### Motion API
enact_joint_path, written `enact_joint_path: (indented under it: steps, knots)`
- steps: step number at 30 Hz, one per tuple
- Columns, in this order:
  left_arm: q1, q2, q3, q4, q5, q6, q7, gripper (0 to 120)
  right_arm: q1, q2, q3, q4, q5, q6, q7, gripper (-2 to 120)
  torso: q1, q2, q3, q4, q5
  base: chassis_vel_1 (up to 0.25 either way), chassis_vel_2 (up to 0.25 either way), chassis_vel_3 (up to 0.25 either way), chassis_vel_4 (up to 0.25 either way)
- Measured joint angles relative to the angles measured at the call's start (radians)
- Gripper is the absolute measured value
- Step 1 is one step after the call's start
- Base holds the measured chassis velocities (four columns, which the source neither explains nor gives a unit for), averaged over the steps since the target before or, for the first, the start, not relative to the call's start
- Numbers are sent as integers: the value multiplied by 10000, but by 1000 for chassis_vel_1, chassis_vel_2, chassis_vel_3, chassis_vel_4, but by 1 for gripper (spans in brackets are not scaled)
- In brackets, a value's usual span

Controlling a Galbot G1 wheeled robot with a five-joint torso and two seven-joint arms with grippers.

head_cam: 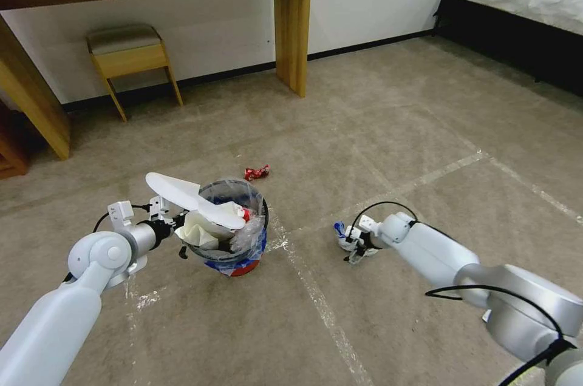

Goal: Pick up the trash bin and place the garbage on the floor into it.

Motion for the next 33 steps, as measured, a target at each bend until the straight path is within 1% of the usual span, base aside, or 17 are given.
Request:
enact_joint_path:
  steps: [4, 8, 10, 13, 20, 21, 22, 23, 24, 25, 26, 28, 29, 30, 31, 32, 33]
  knots:
    - [11, 1, 0, 0, 5, -4, 38, 1, -2, 33, 53, -57, -150, 52, 73, 100, 0, 0, 0, 1, 1, 0, 0, 0, 0]
    - [58, -1, 0, -7, 30, -23, 97, 1, 34, -6, 182, -161, -682, 192, 186, 100, 0, 0, 0, 0, 1, 0, 0, 0, 0]
    - [71, 3, 1, -14, 35, -25, 112, 1, 35, -26, 200, -161, -742, 210, 209, 100, 0, 0, 0, 1, 0, 0, 0, 0, 0]
    - [121, 41, -8, -62, 73, -62, 166, 1, -79, -191, 454, -73, -1379, 266, 453, 100, 0, 0, 0, 1, 3, 0, 0, 0, 0]
    - [124, 44, -10, -77, 74, -68, 166, 1, -117, -232, 488, -24, -1465, 262, 466, 99, 0, 0, 0, 1, 4, 0, 0, 0, 0]
    - [143, 56, -10, -144, 75, -76, 166, 1, -243, -371, 538, 154, -1625, 198, 482, 80, 0, 0, 0, 1, 2, 0, 0, 0, 0]
    - [143, 56, -10, -144, 75, -76, 166, 1, -243, -371, 538, 154, -1625, 198, 482, 80, 0, 0, 0, 1, 2, 0, 0, 0, 0]
    - [166, 73, -11, -202, 75, -79, 163, 1, -343, -530, 555, 339, -1652, 71, 537, 73, 0, 0, 0, 0, 4, 0, 0, 0, 0]
    - [173, 74, -10, -220, 75, -85, 158, 1, -381, -598, 560, 412, -1654, 26, 577, 70, 0, 0, 0, -4, 0, 0, 0, 0, 0]
    - [185, 76, -11, -256, 75, -89, 142, 1, -422, -632, 589, 461, -1654, 14, 615, 65, 0, 0, 0, 0, 1, 0, 0, 0, 0]
    - [185, 76, -11, -256, 75, -89, 142, 1, -422, -632, 589, 461, -1654, 14, 615, 65, 0, 0, 0, 0, 1, 0, 0, 0, 0]
    - [251, 82, -4, -419, 75, -100, 53, 1, -585, -792, 724, 608, -1619, 7, 745, 52, 0, 0, -1, 3, 4, 0, 0, 0, 0]
    - [251, 82, -4, -419, 75, -100, 53, 1, -585, -792, 724, 608, -1619, 7, 745, 52, 0, 0, -1, 3, 4, 0, 0, 0, 0]
    - [287, 82, 9, -481, 75, -102, 19, 1, -650, -864, 772, 679, -1597, 7, 792, 47, 0, 0, 0, 0, 1, 0, 0, 0, 0]
    - [308, 81, 26, -531, 74, -102, -2, 1, -709, -918, 798, 749, -1586, 7, 835, 42, 0, 0, 0, 1, 3, 0, 0, 0, 0]
    - [308, 81, 26, -531, 74, -102, -2, 1, -709, -918, 798, 749, -1586, 7, 835, 42, 0, 0, 0, 1, 3, 0, 0, 0, 0]
    - [313, 81, 40, -574, 74, -102, -19, 1, -767, -981, 870, 831, -1585, 1, 888, 36, 0, 0, 0, 2, 3, 0, 0, 0, 0]
